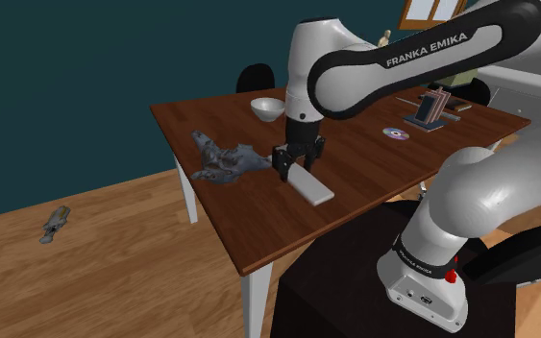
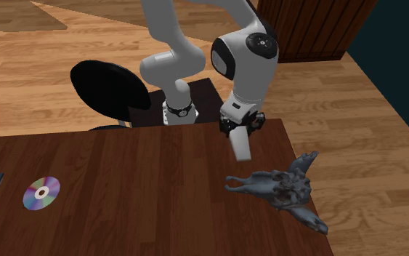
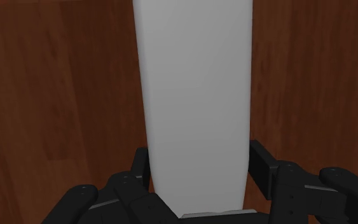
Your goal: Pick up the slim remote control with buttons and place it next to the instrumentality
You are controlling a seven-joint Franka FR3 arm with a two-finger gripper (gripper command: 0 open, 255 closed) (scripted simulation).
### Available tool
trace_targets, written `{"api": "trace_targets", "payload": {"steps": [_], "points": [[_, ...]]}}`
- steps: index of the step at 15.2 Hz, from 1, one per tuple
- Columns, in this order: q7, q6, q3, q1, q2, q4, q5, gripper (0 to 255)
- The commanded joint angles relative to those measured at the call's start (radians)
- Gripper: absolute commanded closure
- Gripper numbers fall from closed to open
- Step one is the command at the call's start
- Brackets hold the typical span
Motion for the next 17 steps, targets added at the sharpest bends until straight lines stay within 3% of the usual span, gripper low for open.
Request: {"api": "trace_targets", "payload": {"steps": [1, 9, 17], "points": [[-0.027, -0.011, -0.024, -0.016, -0.004, 0.005, -0.016, 255], [-0.226, 0.013, -0.185, -0.142, 0.051, 0.026, -0.131, 255], [-0.410, 0.045, -0.329, -0.250, 0.187, 0.129, -0.223, 255]]}}
